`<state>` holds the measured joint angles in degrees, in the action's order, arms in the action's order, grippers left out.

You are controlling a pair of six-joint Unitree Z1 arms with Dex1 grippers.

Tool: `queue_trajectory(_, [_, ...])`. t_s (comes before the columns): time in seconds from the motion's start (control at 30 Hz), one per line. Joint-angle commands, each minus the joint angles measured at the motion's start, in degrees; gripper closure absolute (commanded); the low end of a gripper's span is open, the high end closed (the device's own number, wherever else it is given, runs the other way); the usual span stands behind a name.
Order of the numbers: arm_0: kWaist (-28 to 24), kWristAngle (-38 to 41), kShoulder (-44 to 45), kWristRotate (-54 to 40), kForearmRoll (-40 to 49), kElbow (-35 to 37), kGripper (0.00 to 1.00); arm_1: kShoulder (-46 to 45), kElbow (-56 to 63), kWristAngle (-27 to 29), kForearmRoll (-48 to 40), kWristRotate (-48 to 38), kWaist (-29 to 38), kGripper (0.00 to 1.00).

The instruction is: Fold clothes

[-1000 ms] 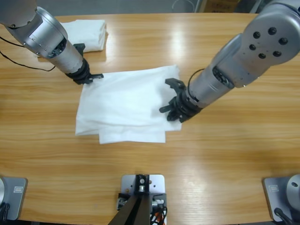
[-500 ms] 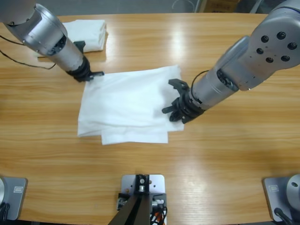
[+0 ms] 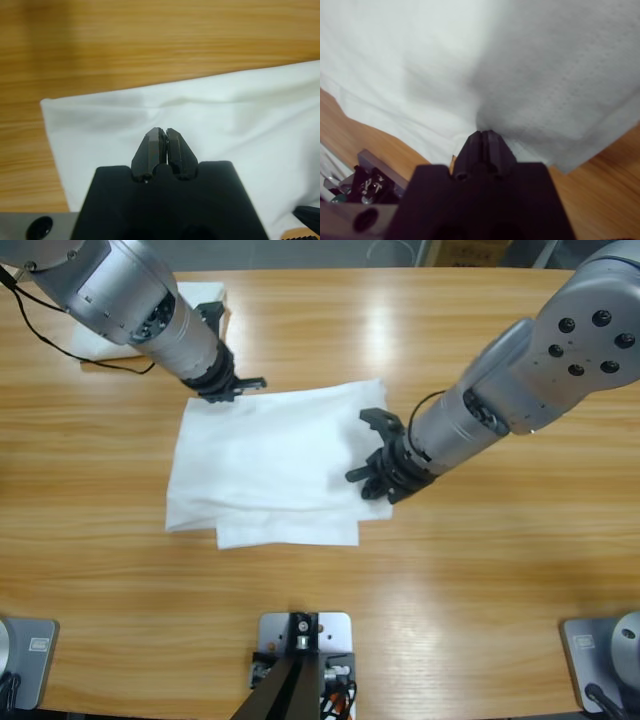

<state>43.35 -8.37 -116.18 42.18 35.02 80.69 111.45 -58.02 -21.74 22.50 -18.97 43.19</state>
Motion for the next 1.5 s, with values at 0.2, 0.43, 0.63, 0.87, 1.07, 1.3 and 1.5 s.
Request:
queue_trajectory(0.2, [-5.52,-0.88,-9.17,1.89,3.25,-4.67,1.0,2.13,3.93,1.26,-0.71,-0.63,0.4,1.0])
queue_trajectory(0.43, [-7.93,-0.35,-10.42,2.03,3.88,-4.67,1.0,1.62,4.07,1.33,-0.71,-0.71,0.4,1.0])
queue_trajectory(0.63, [-12.81,-1.46,-8.73,1.08,4.53,-4.7,1.0,2.37,4.84,1.33,-0.65,-0.71,0.4,1.0])
queue_trajectory(0.87, [-14.52,-1.9,-7.38,0.69,4.56,-4.91,1.0,3.29,4.7,1.17,-0.79,-0.71,0.4,1.0])
queue_trajectory(1.07, [-14.85,-2.35,2.43,-2.4,4.35,-2.42,1.0,1.95,4.98,1.79,-1.92,-0.38,0.4,1.0])
queue_trajectory(1.3, [-15.84,1.5,16.21,-2.19,6.9,-11.82,1.0,-6.75,3.35,8.57,-1.64,-3.17,0.49,0.009])
queue_trajectory(1.5, [-16.01,21.17,26.21,-0.82,-6.19,-30.51,1.0,-13.96,-5.26,9.21,8.35,-3.17,0.49,0.0])
